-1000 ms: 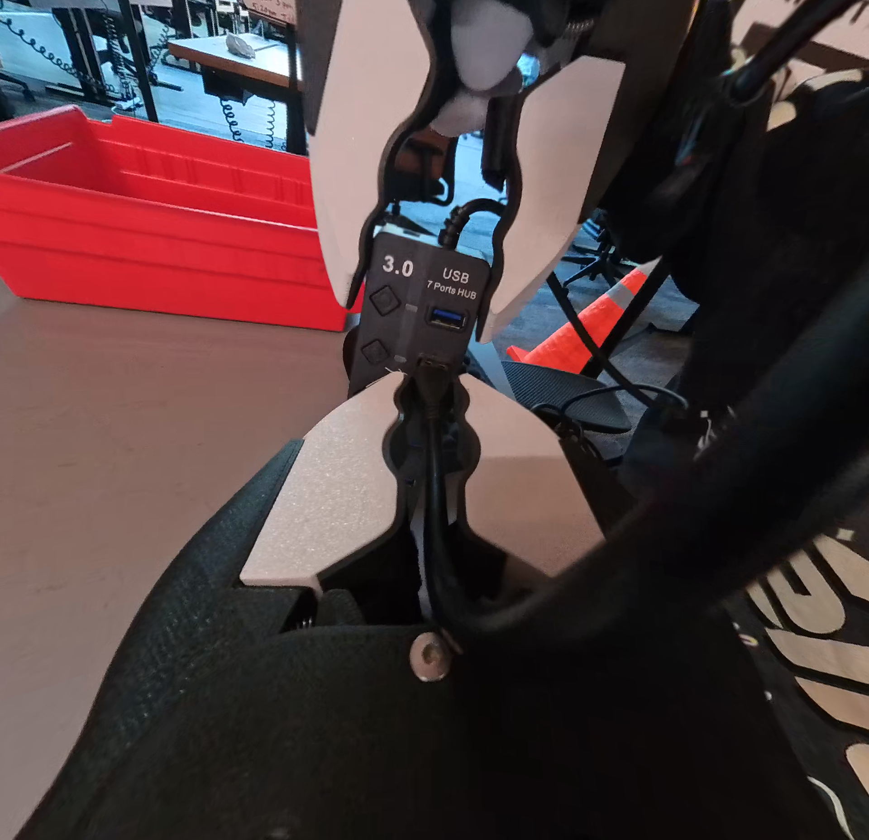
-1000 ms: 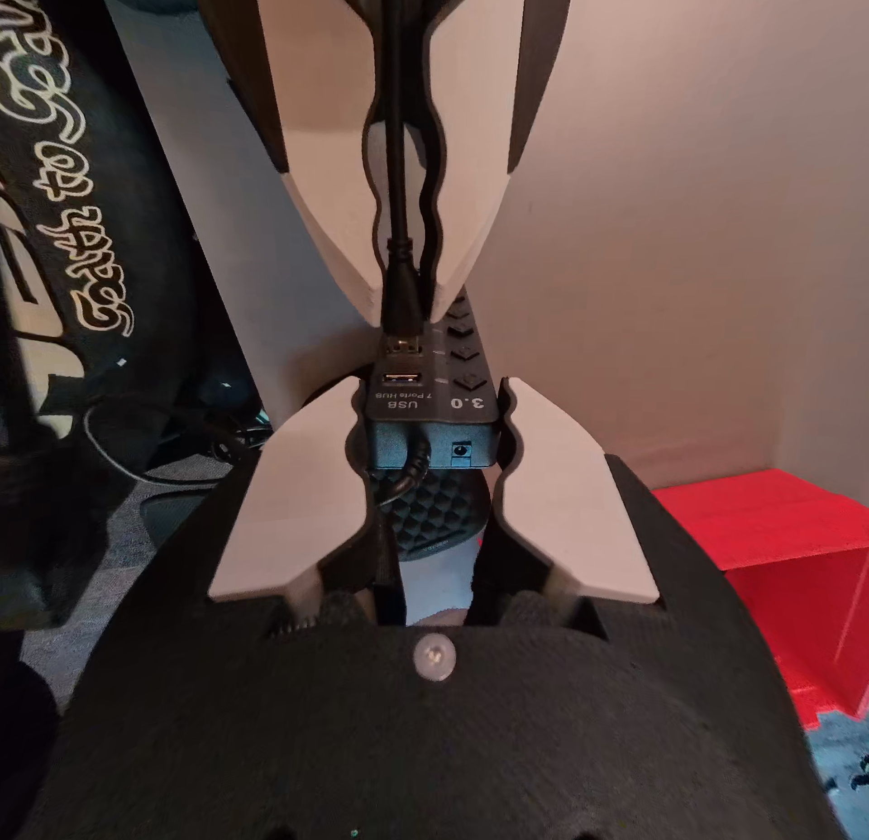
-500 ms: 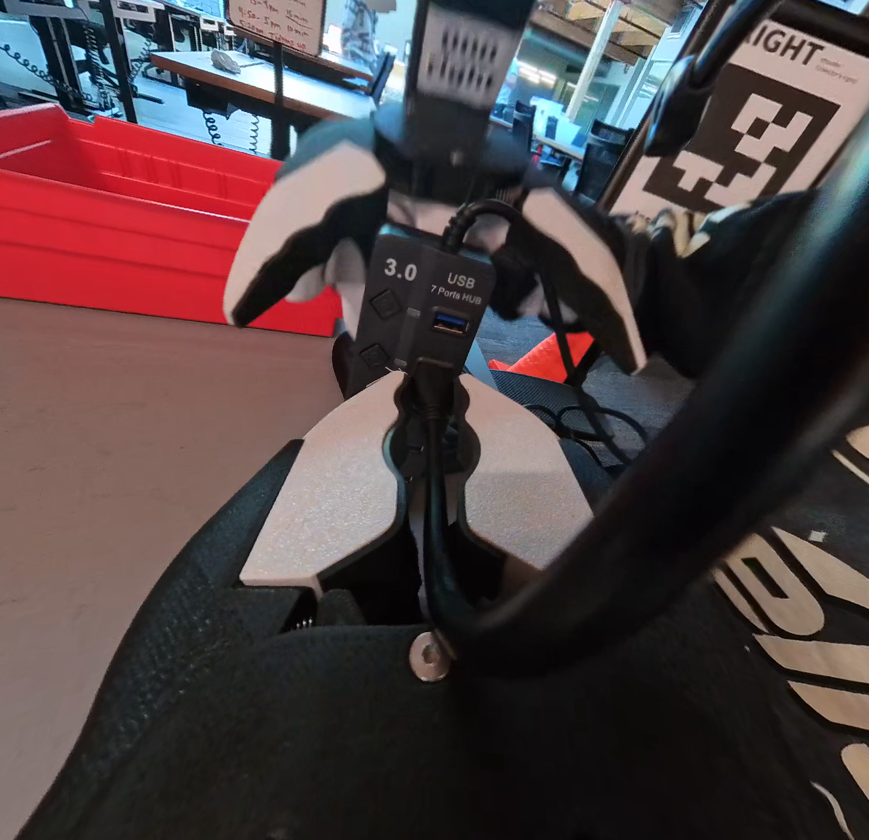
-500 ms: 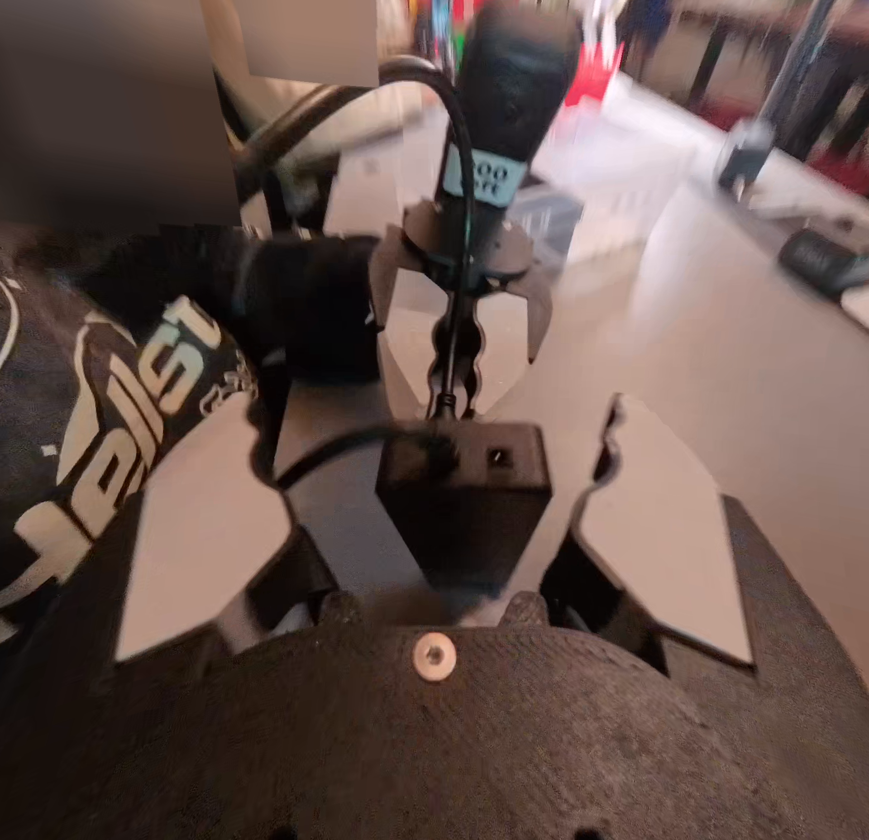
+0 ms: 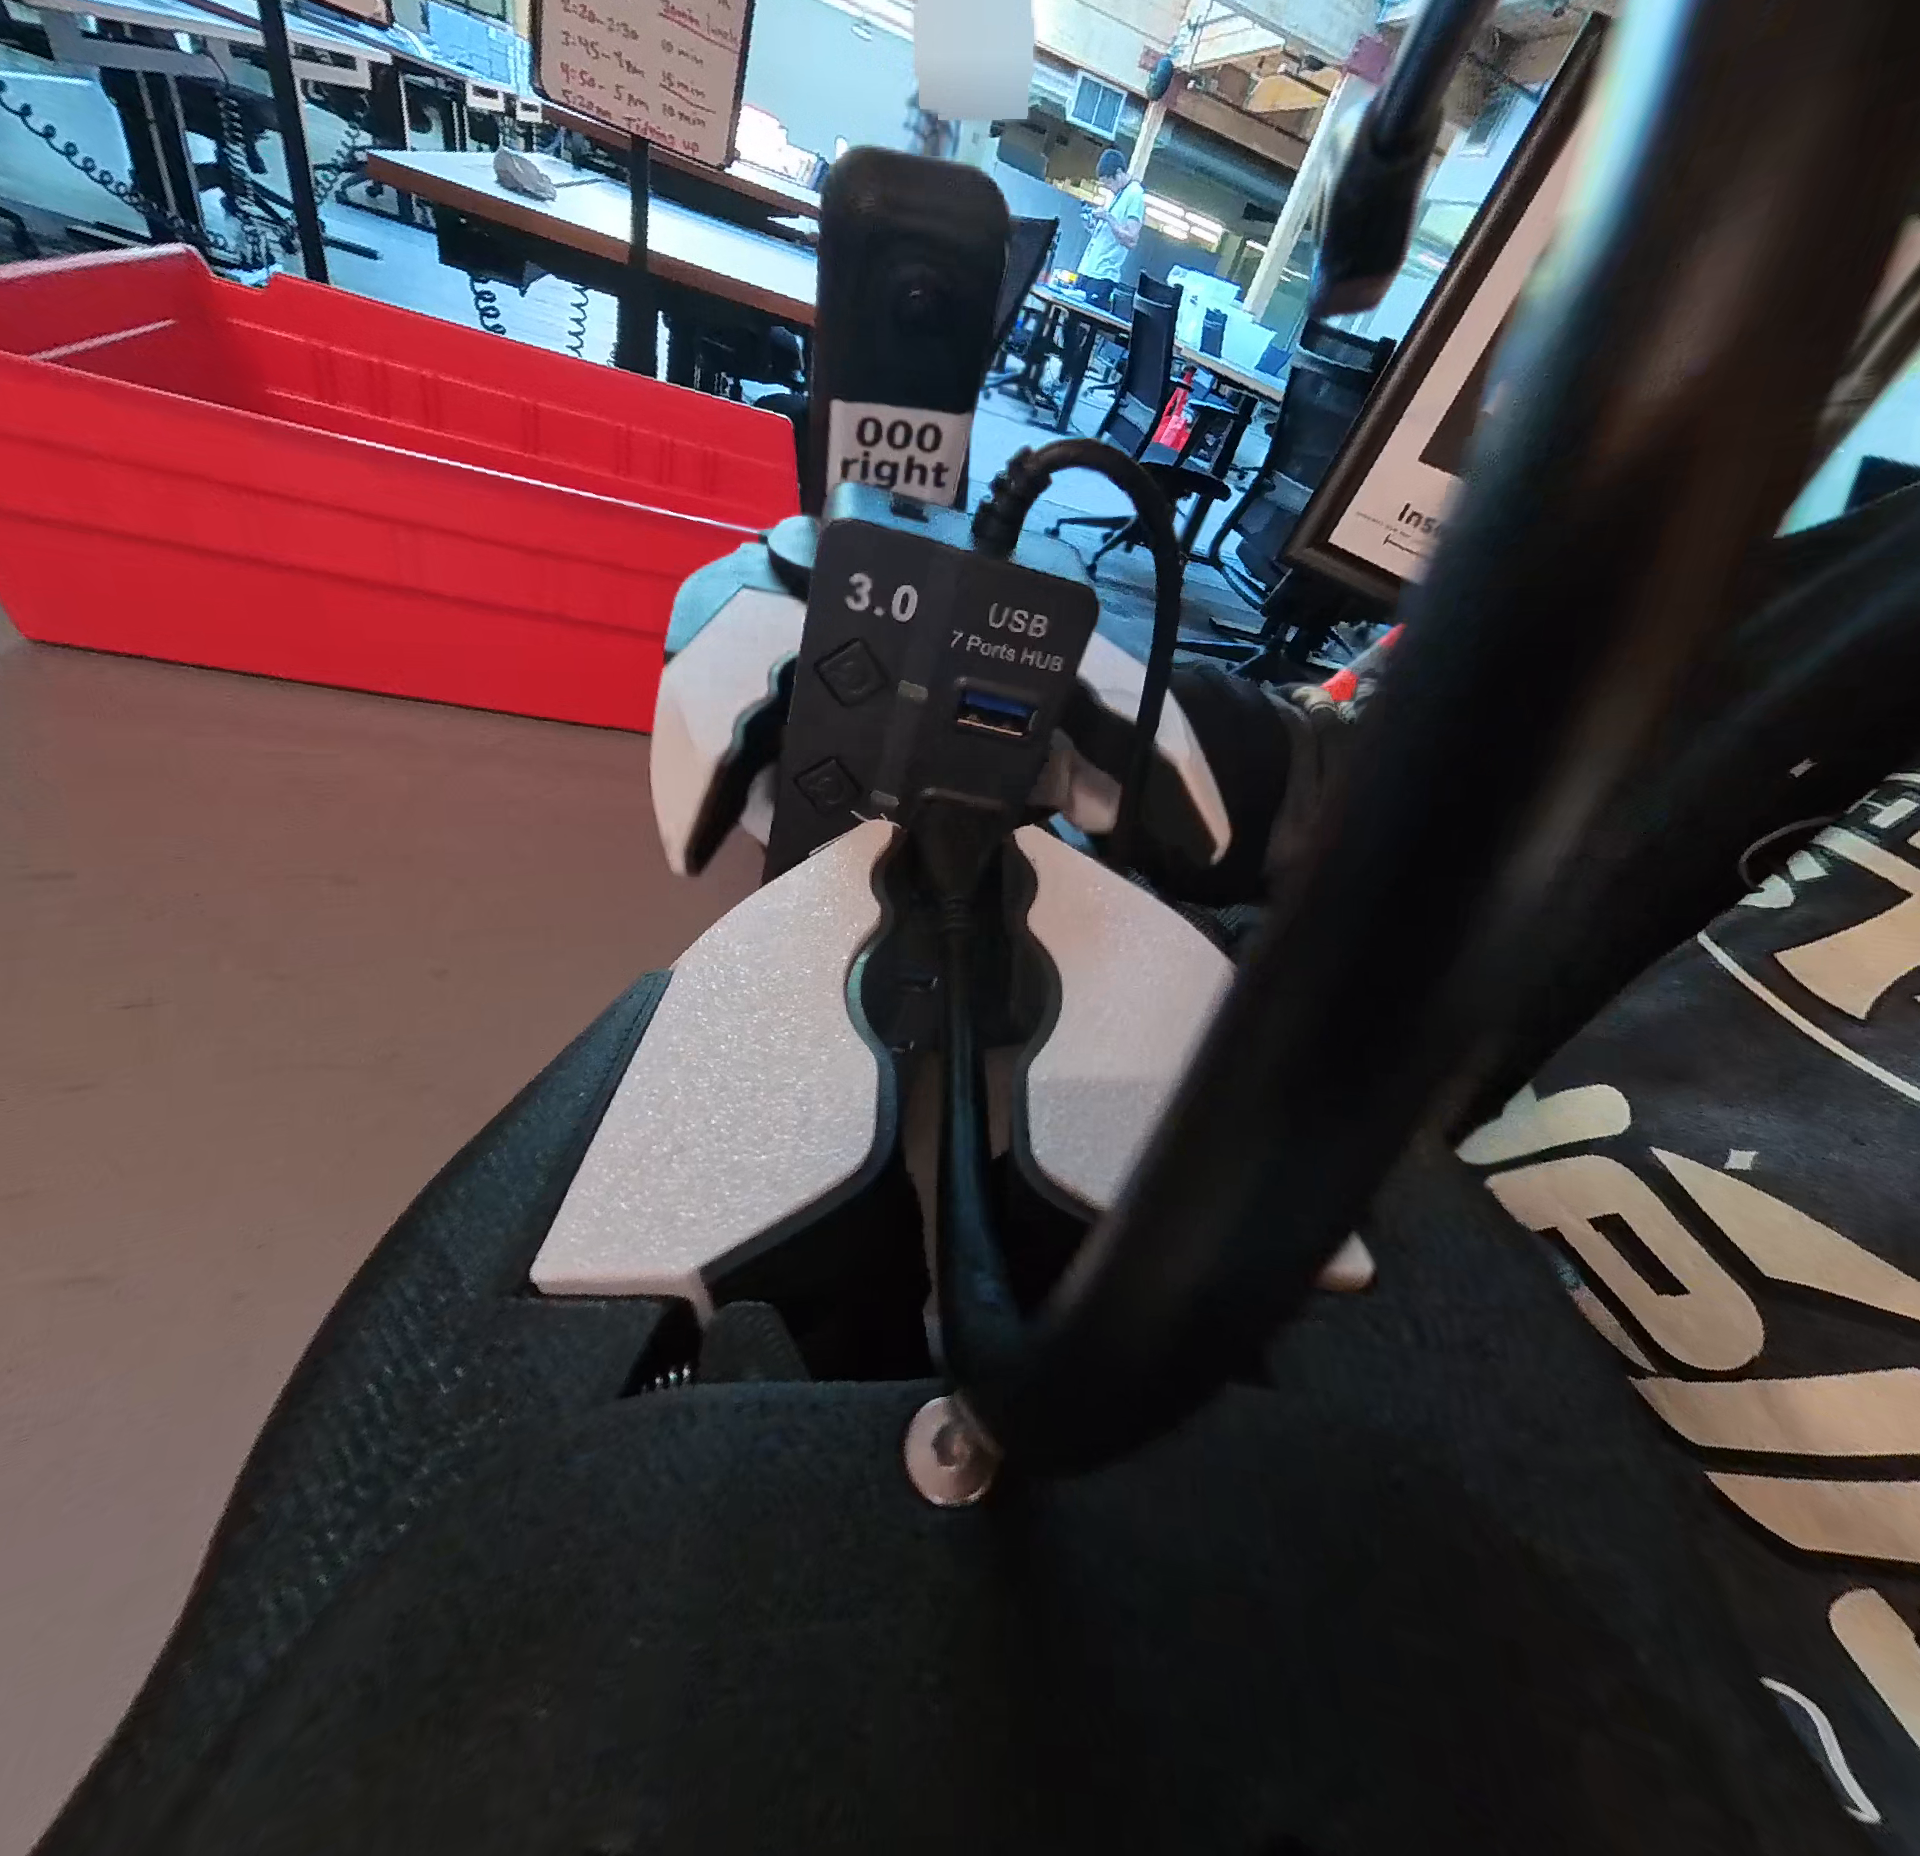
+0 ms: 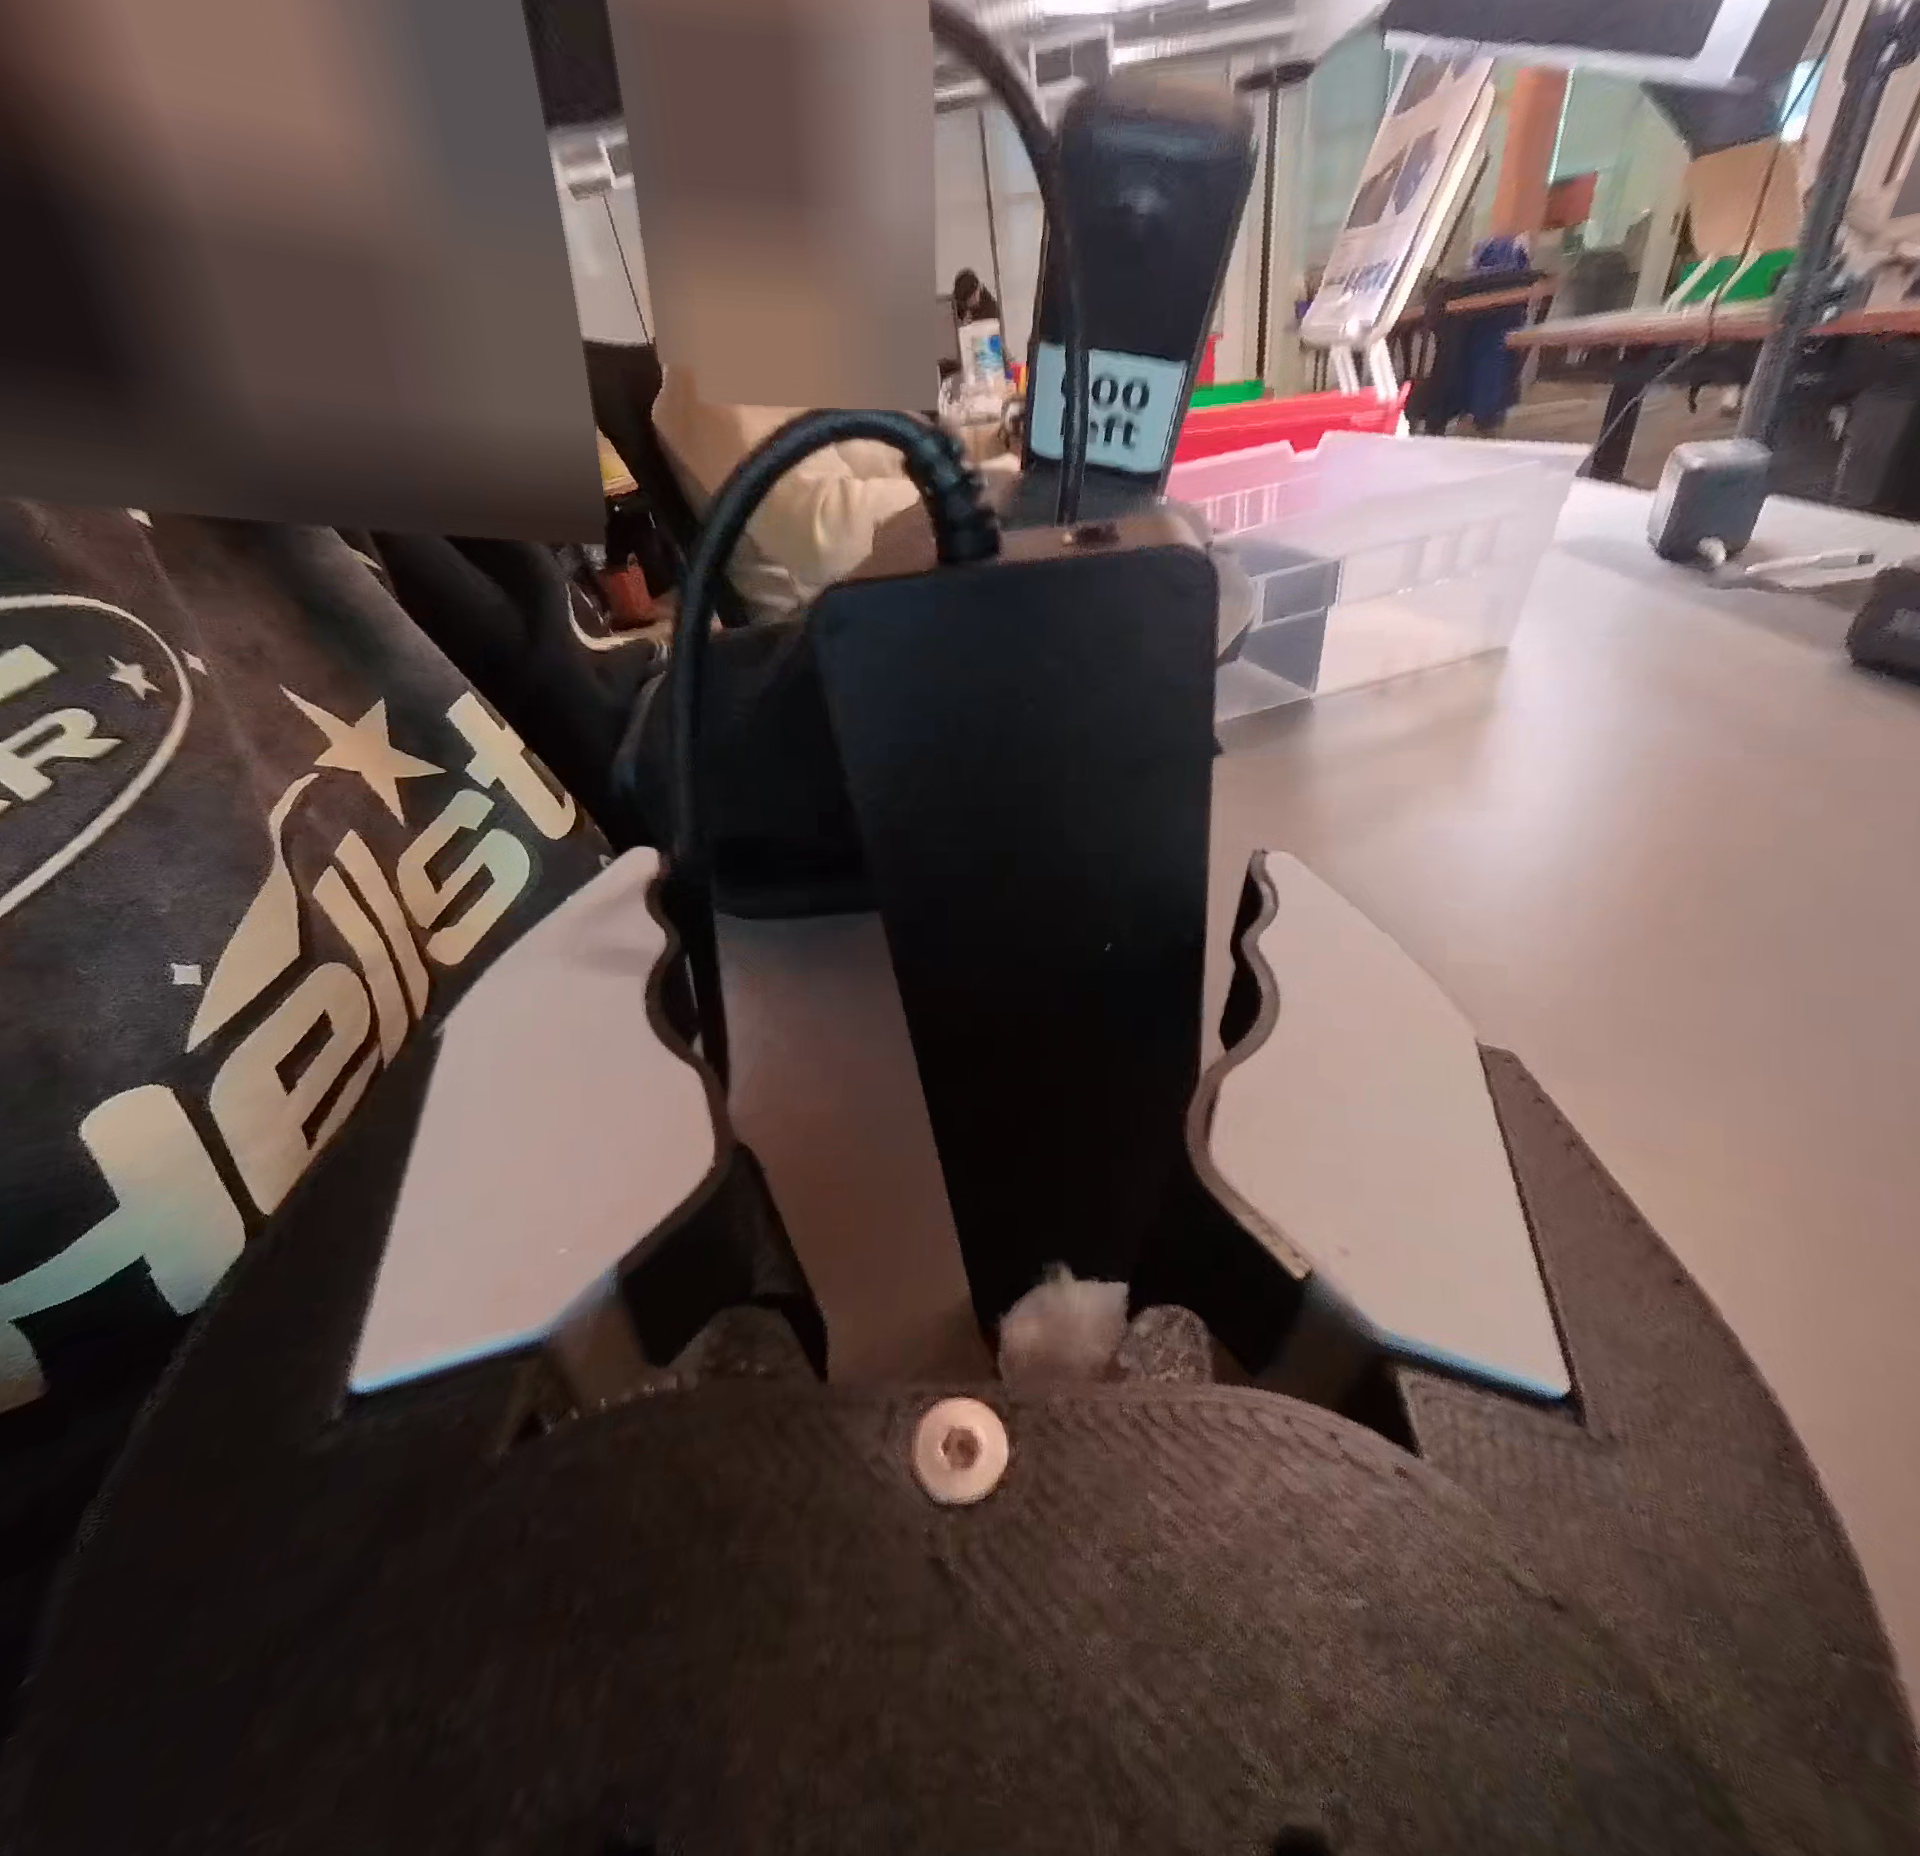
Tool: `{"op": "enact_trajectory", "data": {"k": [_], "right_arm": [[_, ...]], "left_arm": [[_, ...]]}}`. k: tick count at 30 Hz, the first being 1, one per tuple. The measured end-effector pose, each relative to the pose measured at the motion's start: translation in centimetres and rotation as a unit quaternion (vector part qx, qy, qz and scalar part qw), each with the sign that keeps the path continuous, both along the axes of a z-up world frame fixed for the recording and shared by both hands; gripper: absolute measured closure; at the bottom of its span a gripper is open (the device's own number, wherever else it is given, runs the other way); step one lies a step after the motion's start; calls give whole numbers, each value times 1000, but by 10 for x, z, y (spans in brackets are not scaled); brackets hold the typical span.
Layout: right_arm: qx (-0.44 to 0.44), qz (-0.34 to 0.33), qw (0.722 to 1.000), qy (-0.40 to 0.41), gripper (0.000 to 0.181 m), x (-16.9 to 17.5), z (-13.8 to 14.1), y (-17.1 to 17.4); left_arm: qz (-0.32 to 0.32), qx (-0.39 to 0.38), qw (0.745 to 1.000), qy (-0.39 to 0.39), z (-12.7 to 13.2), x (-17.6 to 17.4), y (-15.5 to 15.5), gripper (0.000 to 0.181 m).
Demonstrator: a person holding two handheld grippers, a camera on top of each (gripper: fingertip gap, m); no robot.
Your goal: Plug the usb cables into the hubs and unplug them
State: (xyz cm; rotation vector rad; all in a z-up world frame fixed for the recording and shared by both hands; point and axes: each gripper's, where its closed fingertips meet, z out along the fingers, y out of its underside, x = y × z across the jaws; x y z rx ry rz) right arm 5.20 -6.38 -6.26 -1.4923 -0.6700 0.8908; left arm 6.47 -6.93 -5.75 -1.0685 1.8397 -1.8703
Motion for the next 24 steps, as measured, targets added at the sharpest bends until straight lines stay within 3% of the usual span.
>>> {"op": "enact_trajectory", "data": {"k": [6, 7, 9, 11, 14, 17, 19, 24], "right_arm": [[68, -50, 993, 78, 72, 41, 37, -16], [73, -64, 992, 79, 78, 47, 40, -18], [36, -101, 994, 11, 94, 53, 19, -14], [-14, -110, 987, -118, 92, 47, -21, -9], [-25, -84, 980, -177, 87, 27, -39, -2], [33, -75, 985, -154, 91, 15, -25, 16], [46, -19, 991, -128, 121, 3, -20, 16], [64, -31, 993, -99, 123, -4, 13, 27]], "left_arm": [[-5, -4, 1000, 2, 0, -1, 1, 166], [-5, -3, 1000, 2, 0, 0, 0, 166], [-5, -2, 1000, 2, 0, 0, 0, 165], [-5, -2, 1000, 2, 0, 0, 0, 166], [-4, -3, 1000, 1, 0, 0, 0, 166], [-4, -1, 1000, 0, 0, 0, 1, 165], [-2, 5, 1000, -3, 0, -1, 1, 164], [18, 5, 997, -81, 30, -9, 13, 162]]}}
